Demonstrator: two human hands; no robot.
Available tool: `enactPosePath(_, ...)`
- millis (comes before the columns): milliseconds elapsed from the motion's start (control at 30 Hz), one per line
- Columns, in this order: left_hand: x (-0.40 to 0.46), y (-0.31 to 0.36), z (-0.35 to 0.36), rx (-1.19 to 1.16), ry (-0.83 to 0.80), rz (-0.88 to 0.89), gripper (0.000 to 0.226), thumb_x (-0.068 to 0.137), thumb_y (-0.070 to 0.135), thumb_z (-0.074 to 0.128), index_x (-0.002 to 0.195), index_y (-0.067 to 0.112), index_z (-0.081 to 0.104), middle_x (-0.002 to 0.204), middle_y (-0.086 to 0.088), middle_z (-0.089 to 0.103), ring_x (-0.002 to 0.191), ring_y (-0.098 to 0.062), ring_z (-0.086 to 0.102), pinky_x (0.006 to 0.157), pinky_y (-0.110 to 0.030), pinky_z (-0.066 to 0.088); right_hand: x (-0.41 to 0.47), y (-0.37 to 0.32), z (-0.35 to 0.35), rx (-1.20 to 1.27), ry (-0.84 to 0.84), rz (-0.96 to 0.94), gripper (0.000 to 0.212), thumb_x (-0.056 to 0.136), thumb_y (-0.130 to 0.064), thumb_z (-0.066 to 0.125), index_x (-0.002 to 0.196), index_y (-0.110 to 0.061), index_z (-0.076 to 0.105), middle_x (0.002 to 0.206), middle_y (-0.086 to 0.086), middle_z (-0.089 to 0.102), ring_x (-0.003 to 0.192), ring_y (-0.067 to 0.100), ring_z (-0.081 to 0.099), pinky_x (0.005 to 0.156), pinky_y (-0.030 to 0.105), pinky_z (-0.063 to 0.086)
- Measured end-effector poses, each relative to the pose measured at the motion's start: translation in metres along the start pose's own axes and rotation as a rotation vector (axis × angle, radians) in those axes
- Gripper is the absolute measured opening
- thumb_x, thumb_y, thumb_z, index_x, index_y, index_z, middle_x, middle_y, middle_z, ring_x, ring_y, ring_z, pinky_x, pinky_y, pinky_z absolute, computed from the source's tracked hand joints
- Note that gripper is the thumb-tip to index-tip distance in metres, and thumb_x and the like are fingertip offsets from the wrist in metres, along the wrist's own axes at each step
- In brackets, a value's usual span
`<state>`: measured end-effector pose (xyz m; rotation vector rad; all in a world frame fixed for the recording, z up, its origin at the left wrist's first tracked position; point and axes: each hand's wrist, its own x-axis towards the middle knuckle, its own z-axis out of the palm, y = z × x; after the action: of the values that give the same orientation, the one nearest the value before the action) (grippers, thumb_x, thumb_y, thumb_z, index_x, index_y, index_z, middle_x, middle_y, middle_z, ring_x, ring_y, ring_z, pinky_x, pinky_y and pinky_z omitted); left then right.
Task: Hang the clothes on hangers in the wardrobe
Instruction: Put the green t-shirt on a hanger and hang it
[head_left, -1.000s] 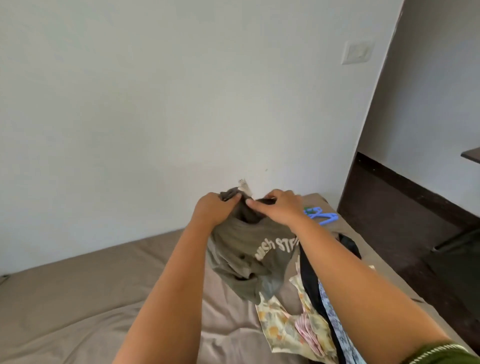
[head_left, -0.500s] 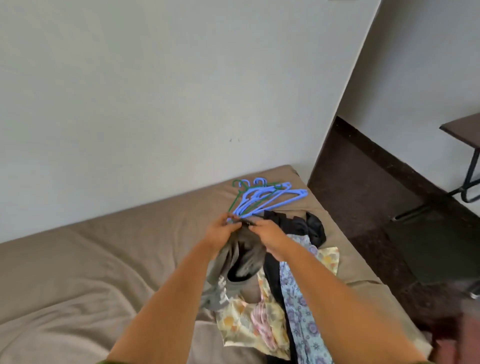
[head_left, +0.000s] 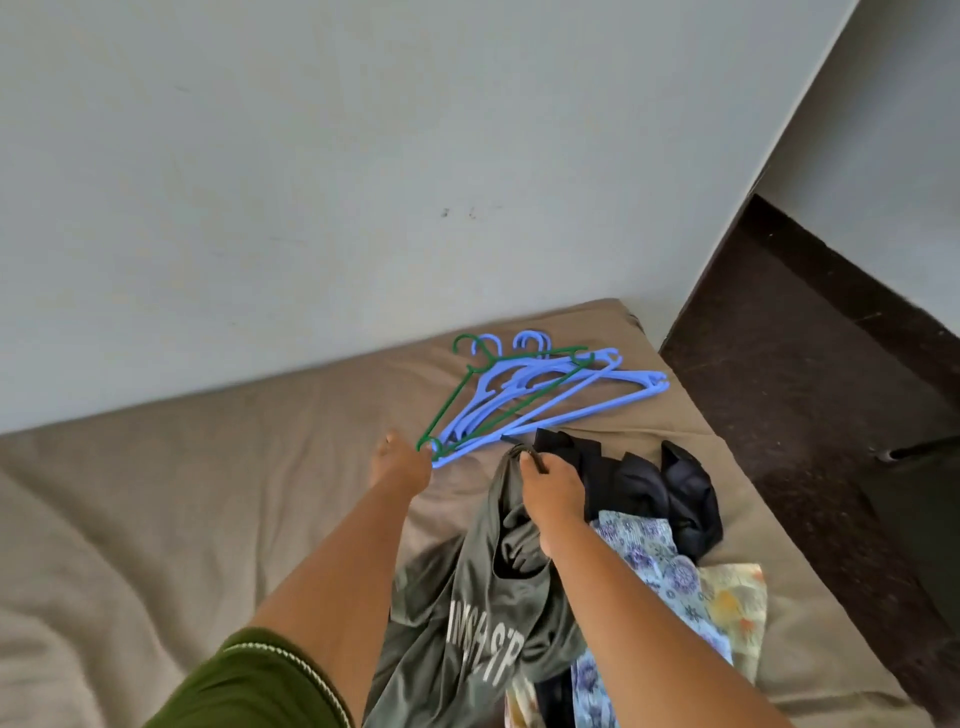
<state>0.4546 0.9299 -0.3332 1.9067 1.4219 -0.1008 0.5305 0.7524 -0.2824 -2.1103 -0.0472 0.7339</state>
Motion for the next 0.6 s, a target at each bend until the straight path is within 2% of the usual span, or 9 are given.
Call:
enactPosePath(67, 0.034, 0.000, 0.021, 0.040, 0.033, 0.092, 0.084, 0.094, 0.042, 0.057, 0.153, 0.005, 0.011, 0.158, -0.016, 0.021, 0.145, -0.031, 0.022, 0.115, -0.039, 0.024, 0.020, 0.016, 0.009, 0.016, -0.006, 0.008, 0.031, 0.098, -0.039, 0.049, 0.075, -0.018, 0.052, 0.068, -0.002, 0.044, 0.064, 0.017, 0.042, 0.053, 0.028, 0.030)
enactPosePath(167, 0.077, 0.005, 0.050, 0.059, -0.004, 0.121, 0.089, 0.090, 0.047, 0.061, 0.154, 0.011, 0.012, 0.155, -0.011, 0.029, 0.143, -0.029, 0.024, 0.114, -0.042, 0.027, 0.039, 0.036, 0.013, 0.021, -0.020, 0.013, 0.046, 0.097, -0.035, 0.051, 0.058, -0.016, 0.035, 0.055, 0.000, 0.032, 0.052, 0.017, 0.031, 0.050, 0.031, 0.023)
enactPosePath(233, 0.093, 0.010, 0.066, 0.081, 0.040, 0.142, 0.067, 0.093, 0.036, 0.059, 0.147, 0.010, 0.031, 0.146, -0.013, 0.042, 0.139, -0.031, 0.030, 0.110, -0.038, 0.031, 0.049, 0.046, 0.014, 0.012, -0.002, 0.009, 0.047, 0.096, -0.031, 0.053, 0.058, -0.015, 0.031, 0.054, 0.001, 0.030, 0.053, 0.018, 0.029, 0.051, 0.032, 0.023)
enactPosePath(300, 0.097, 0.014, 0.073, 0.115, 0.090, 0.192, 0.039, 0.095, 0.020, 0.055, 0.131, 0.006, 0.051, 0.134, -0.018, 0.052, 0.131, -0.033, 0.039, 0.103, -0.033, 0.033, 0.052, 0.049, 0.013, 0.005, 0.024, 0.001, 0.046, 0.094, -0.029, 0.054, 0.058, -0.015, 0.030, 0.055, 0.001, 0.030, 0.053, 0.019, 0.029, 0.053, 0.033, 0.023)
enactPosePath(367, 0.087, 0.013, 0.069, 0.136, 0.084, 0.239, 0.028, 0.094, 0.010, 0.051, 0.121, 0.003, 0.056, 0.128, -0.022, 0.052, 0.122, -0.035, 0.046, 0.097, -0.032, 0.035, 0.046, 0.047, 0.012, 0.012, 0.031, 0.014, 0.045, 0.094, -0.029, 0.053, 0.058, -0.015, 0.030, 0.055, 0.001, 0.029, 0.054, 0.019, 0.029, 0.054, 0.033, 0.022)
enactPosePath(433, 0.065, 0.009, 0.052, 0.115, 0.120, 0.303, 0.026, 0.092, 0.006, 0.048, 0.117, 0.008, 0.054, 0.124, -0.019, 0.047, 0.108, -0.038, 0.051, 0.091, -0.036, 0.040, 0.039, 0.041, 0.009, 0.025, 0.018, 0.027, 0.043, 0.095, -0.030, 0.053, 0.060, -0.014, 0.032, 0.057, 0.001, 0.030, 0.056, 0.020, 0.031, 0.055, 0.033, 0.022)
enactPosePath(533, 0.008, 0.002, 0.001, 0.118, 0.260, 0.337, 0.020, 0.097, 0.021, 0.042, 0.114, 0.017, 0.051, 0.100, -0.015, 0.057, 0.093, -0.038, 0.060, 0.075, -0.037, 0.044, 0.018, 0.012, -0.006, -0.014, 0.030, -0.027, 0.035, 0.095, -0.030, 0.053, 0.066, -0.010, 0.050, 0.063, 0.006, 0.045, 0.067, 0.027, 0.046, 0.061, 0.034, 0.029)
enactPosePath(600, -0.036, -0.012, -0.040, 0.204, 0.388, 0.309, 0.030, 0.100, 0.042, 0.040, 0.106, 0.020, 0.060, 0.092, -0.017, 0.066, 0.090, -0.039, 0.064, 0.071, -0.037, 0.047, 0.004, -0.012, -0.016, -0.045, 0.058, -0.073, 0.030, 0.094, -0.030, 0.056, 0.070, -0.011, 0.059, 0.073, 0.012, 0.056, 0.078, 0.028, 0.054, 0.068, 0.034, 0.034)
